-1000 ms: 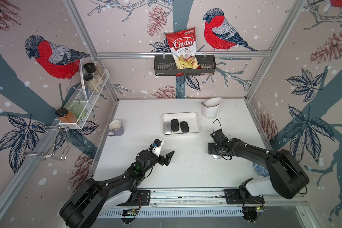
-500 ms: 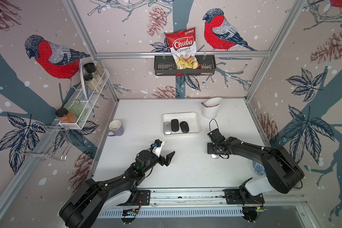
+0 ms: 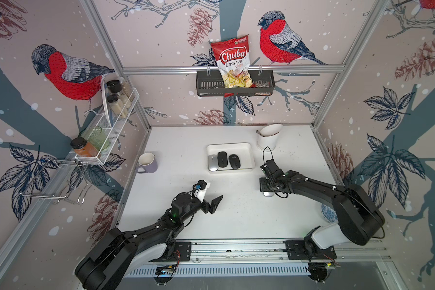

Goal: Put the mouse in the storage box
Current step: Pick up the mouse from the center of the board, then place the mouse in the storage box.

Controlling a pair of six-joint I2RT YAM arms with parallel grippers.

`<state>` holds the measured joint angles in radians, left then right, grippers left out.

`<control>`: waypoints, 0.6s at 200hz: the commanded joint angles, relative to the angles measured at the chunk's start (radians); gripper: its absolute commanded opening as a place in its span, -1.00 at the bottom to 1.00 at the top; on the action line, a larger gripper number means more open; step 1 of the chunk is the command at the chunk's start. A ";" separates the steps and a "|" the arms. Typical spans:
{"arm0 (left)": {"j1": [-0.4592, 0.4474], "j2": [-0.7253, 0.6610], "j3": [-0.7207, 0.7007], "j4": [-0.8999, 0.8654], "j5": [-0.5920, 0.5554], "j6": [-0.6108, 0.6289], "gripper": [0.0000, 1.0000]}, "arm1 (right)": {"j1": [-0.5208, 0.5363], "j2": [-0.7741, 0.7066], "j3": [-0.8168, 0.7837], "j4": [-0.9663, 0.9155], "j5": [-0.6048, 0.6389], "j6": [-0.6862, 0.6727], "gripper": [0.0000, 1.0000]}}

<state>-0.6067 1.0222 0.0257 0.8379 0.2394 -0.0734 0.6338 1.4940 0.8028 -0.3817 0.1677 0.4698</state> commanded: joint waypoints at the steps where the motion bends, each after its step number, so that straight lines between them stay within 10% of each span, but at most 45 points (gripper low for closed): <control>1: -0.001 -0.024 -0.018 0.078 0.020 0.020 0.95 | 0.008 -0.011 0.030 -0.024 -0.020 -0.016 0.25; 120: -0.001 -0.359 -0.176 0.110 -0.285 0.015 0.95 | 0.022 0.292 0.508 -0.029 -0.055 -0.115 0.29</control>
<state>-0.6067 0.6689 0.0051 0.9150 0.0349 -0.0502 0.6559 1.7100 1.2217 -0.4206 0.1116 0.3912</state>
